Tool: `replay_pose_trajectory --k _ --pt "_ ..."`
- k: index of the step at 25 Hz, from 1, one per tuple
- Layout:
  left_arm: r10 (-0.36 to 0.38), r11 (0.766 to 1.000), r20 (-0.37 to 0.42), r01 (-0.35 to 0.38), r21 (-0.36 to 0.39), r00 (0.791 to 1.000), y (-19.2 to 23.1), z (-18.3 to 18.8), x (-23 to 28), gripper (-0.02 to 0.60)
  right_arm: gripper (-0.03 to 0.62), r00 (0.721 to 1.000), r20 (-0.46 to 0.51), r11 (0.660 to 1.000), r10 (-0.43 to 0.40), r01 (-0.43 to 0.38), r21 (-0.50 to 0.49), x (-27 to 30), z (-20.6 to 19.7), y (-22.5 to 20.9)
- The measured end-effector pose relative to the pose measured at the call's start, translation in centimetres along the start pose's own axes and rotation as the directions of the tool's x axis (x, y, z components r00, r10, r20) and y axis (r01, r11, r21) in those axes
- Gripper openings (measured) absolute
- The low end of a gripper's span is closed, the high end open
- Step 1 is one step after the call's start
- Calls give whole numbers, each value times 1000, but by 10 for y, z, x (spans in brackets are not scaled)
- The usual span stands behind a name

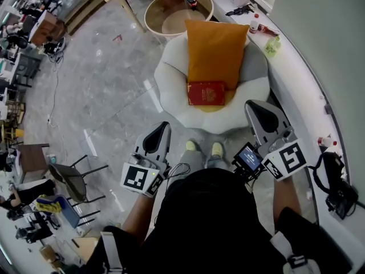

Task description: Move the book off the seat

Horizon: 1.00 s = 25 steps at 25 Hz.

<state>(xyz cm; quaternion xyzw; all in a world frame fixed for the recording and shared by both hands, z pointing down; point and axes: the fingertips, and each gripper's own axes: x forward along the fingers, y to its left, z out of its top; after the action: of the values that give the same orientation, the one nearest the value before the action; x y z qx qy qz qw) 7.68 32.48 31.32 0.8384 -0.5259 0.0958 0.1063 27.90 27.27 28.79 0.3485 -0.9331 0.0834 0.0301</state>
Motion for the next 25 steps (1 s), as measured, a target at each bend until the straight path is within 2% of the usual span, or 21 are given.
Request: replay_pose_trajectory --k 6,11,19,25 --pt "-57 998 -20 58 39 998 1 1 21 6 11 1000 6 999 -30 30 20 4 -2 -12" --pt "-109 994 -14 109 27 994 16 4 43 6 11 998 -8 998 -60 60 26 21 -4 -18" --pt "-212 977 -19 212 18 977 71 8 87 6 11 992 -34 992 -122 122 9 81 2 -30" --pt "-272 962 -2 272 6 962 118 11 111 6 11 987 -71 989 -144 141 -54 132 12 -31"
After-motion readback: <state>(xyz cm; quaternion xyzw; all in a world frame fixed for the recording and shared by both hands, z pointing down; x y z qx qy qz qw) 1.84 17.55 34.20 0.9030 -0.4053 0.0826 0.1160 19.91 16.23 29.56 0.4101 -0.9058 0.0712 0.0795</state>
